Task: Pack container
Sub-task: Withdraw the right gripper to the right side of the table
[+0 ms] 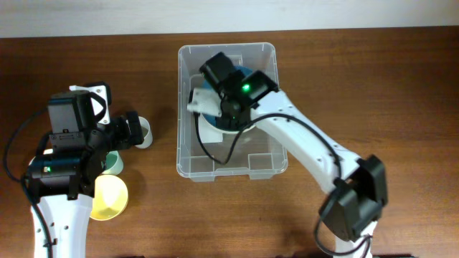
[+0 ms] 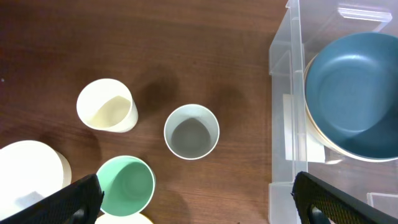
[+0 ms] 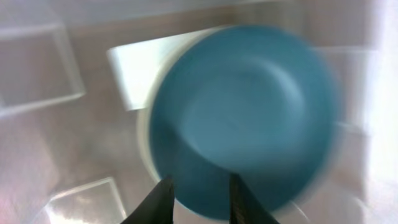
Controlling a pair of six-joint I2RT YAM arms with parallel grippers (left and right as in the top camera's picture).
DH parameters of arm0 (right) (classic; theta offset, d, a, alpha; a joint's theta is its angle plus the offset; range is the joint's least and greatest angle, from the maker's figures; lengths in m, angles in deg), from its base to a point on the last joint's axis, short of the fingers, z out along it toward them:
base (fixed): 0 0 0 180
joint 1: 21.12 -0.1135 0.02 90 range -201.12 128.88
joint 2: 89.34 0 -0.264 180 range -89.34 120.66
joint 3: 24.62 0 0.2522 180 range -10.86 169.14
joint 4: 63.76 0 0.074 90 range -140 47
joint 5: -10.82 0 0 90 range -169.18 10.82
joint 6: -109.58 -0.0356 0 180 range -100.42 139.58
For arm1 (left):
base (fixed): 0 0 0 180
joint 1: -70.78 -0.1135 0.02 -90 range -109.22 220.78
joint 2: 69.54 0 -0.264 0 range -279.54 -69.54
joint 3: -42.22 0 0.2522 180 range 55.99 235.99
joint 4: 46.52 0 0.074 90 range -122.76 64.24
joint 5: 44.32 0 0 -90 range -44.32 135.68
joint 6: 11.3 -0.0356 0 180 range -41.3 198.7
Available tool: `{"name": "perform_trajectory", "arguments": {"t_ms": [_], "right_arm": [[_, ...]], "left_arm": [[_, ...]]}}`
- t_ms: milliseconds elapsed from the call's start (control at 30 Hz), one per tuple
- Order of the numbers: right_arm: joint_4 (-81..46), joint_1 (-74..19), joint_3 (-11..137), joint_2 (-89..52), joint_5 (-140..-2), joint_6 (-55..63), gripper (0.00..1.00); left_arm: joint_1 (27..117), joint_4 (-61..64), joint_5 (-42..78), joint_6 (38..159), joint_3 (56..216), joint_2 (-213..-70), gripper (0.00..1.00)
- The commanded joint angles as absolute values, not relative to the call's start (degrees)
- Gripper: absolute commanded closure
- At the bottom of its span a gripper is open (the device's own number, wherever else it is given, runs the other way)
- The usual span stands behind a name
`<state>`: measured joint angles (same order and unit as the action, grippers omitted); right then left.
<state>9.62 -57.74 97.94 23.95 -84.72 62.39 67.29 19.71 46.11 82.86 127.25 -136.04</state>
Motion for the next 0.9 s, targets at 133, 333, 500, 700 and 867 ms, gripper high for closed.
{"name": "perform_trajectory", "arguments": {"t_ms": [133,333,500,700,867], "right_arm": [[7.41,-41.46,105.22,10.42,-89.73,20.97,0.01],[13.94,-24.72,105.19,10.27,-76.16,16.03,0.01],[20.65,-14.25,104.52,11.36,-74.58,9.32,0.01],[33.96,-5.2,104.32,11.3,-72.27,9.45,0.01],[44.89,-1.02,104.3,10.58,-72.31,9.65,0.01]], "left_arm": [[67.25,19.62,45.45,83.43,128.3,-136.19,0.01],[67.27,19.6,45.45,83.43,128.3,-136.19,0.01],[67.25,19.6,45.48,83.41,128.3,-136.19,0.01],[67.25,19.6,45.48,83.43,128.3,-136.19,0.01],[67.27,18.92,45.48,83.43,128.3,-136.19,0.01]]}}
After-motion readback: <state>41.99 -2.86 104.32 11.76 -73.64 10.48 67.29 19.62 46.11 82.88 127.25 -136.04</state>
